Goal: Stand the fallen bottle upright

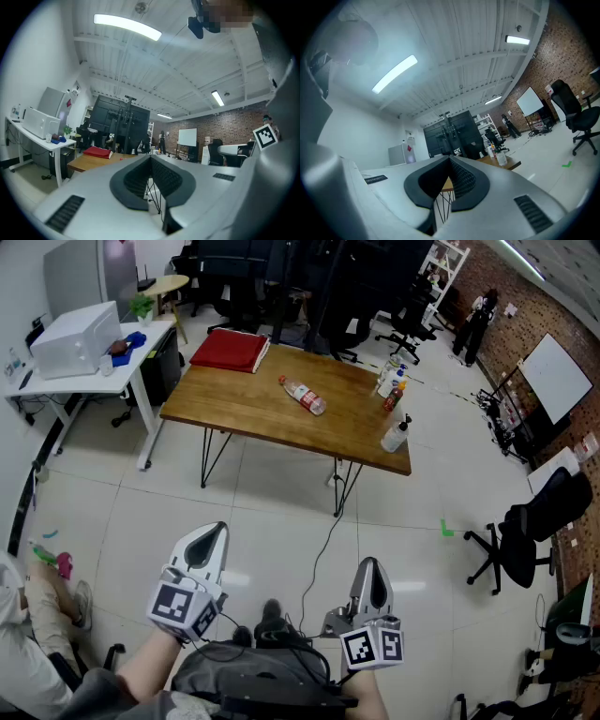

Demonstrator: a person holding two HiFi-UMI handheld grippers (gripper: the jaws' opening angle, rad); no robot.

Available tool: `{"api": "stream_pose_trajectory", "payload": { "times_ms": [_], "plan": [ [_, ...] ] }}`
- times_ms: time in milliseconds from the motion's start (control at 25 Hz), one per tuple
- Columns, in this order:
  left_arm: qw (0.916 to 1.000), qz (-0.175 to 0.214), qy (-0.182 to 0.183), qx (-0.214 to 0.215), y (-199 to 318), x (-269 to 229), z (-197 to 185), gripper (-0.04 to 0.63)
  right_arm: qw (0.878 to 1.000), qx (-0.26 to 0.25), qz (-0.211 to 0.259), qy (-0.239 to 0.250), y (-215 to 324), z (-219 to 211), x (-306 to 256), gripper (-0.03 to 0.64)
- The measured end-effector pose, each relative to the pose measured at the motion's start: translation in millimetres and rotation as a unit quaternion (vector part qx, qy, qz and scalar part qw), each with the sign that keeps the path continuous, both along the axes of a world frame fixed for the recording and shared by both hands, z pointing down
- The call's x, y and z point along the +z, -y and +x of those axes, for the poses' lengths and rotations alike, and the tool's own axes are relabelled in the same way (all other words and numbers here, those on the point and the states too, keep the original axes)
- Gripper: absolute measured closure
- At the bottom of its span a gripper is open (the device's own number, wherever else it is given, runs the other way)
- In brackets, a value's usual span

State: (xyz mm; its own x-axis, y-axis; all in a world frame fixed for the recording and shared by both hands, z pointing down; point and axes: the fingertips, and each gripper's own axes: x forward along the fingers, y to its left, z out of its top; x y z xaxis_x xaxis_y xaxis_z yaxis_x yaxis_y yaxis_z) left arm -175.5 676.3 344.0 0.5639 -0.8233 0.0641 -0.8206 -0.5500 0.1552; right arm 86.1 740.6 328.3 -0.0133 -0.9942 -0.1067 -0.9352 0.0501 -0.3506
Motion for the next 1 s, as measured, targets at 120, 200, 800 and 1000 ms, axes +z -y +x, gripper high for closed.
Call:
{"api": "stream_pose_trajectory", "payload": {
  "times_ms": [120,200,800,1000],
  "plan": [
    [0.9999,0.011,0.002,-0.008,19,3,-1,0.563,1.000,-0.004,0.001,-0.002,21,1,9,0.588],
    [0.9997,0.016,0.005,-0.015,33,6,-4,0.563,1.000,-0.009,0.002,-0.005,39,-1,15,0.588],
    [0.9994,0.001,0.023,-0.026,239,40,47,0.563,0.999,-0.045,0.008,-0.007,269,40,44,0.588],
    [0.9992,-0.002,0.030,-0.028,324,44,76,0.563,0.998,-0.055,-0.003,-0.014,360,66,49,0.588]
  ]
}}
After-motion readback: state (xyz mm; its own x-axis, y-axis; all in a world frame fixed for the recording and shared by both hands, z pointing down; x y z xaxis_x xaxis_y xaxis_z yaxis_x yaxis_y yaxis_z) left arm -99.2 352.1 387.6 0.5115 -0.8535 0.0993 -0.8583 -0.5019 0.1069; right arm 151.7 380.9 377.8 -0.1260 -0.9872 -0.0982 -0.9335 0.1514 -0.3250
